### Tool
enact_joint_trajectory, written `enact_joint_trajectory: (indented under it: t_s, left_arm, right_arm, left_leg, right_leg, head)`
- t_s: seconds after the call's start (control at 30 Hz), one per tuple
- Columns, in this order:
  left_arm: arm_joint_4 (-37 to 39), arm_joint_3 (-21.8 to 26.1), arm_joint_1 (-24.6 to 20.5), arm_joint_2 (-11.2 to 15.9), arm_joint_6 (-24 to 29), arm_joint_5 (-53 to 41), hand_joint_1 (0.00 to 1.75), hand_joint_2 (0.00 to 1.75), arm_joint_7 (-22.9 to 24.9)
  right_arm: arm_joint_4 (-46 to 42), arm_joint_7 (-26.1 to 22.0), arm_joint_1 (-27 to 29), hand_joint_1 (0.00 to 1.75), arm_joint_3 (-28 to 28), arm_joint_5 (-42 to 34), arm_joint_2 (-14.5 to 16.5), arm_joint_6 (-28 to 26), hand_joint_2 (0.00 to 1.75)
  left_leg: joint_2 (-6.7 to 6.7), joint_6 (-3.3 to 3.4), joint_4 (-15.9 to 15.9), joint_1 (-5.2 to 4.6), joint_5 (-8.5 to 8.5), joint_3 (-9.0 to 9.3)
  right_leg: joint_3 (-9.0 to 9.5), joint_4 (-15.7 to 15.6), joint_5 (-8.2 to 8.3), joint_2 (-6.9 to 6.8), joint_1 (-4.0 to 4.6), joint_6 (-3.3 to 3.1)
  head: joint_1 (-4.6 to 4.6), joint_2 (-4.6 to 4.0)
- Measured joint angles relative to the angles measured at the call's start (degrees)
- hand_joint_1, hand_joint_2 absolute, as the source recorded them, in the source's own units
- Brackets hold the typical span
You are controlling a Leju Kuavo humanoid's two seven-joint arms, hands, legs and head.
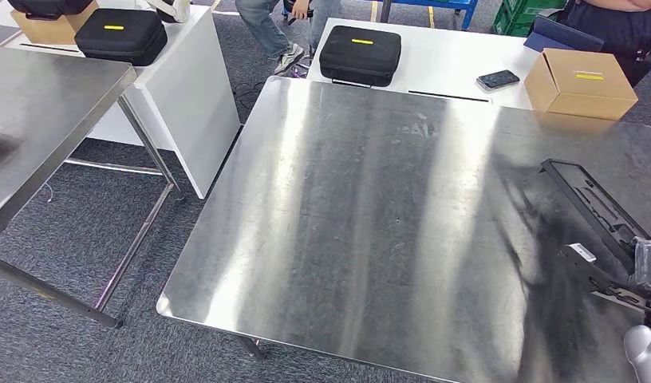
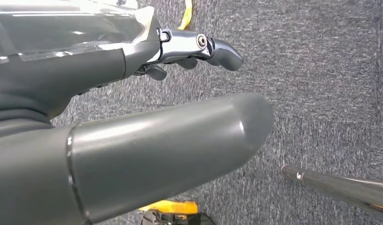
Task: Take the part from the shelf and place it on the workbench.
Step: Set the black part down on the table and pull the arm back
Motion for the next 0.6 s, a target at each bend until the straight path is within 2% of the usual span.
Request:
enact_joint_trajectory:
  t_s: [0.17, 0.3, 0.33, 0.47, 0.6]
  left_arm:
    - [0.0, -0.4, 0.0, 0.0, 1.4, -2.0, 0.00, 0.00, 0.8]
    - [0.0, -1.0, -0.2, -0.1, 2.1, -2.6, 0.00, 1.75, 1.8]
    - [0.0, -1.0, -0.3, -0.1, 2.2, -2.6, 0.00, 1.75, 2.1]
    - [0.0, -1.0, -0.5, -0.1, 2.2, -2.5, 0.00, 0.00, 4.0]
    - [0.0, -1.5, -0.5, -0.1, 2.1, -3.4, 0.00, 0.00, 5.6]
  right_arm:
    - [-0.1, 0.8, 0.6, 1.75, 0.1, 1.7, 0.8, 0.1, 1.75]
    - [-0.8, 1.5, 1.7, 0.00, 0.0, 2.6, 1.4, 0.4, 0.00]
    - [-1.1, 1.6, 2.0, 0.00, -0.1, 2.7, 1.5, 0.5, 0.00]
    - [-2.5, 1.7, 3.0, 0.00, -0.8, 3.1, 1.7, 1.5, 0.00]
    - [-3.6, 1.6, 3.3, 0.00, -1.7, 3.2, 1.9, 1.7, 0.00]
  left_leg:
    - [0.00, 0.00, 0.0, -0.04, 0.00, 0.01]
    - [0.00, 0.00, 0.0, -0.04, 0.00, 0.01]
    - [0.01, 0.00, 0.0, -0.04, 0.00, 0.01]
    - [0.03, 0.00, 0.0, -0.03, 0.00, 0.02]
    - [0.03, 0.00, 0.0, -0.03, 0.00, 0.03]
  right_leg:
    - [-0.01, 0.0, 0.00, 0.00, -0.05, 0.00]
    - [-0.01, 0.0, 0.00, 0.00, -0.05, 0.00]
    - [-0.01, 0.0, 0.00, 0.00, -0.05, 0.00]
    - [-0.01, 0.0, 0.00, 0.01, -0.05, 0.00]
    - [-0.01, 0.0, 0.00, 0.01, -0.05, 0.00]
  head:
    - [-0.01, 0.00]
    - [0.00, 0.00]
    - [0.00, 0.00]
    - [0.00, 0.00]
    - [0.01, 0.00]
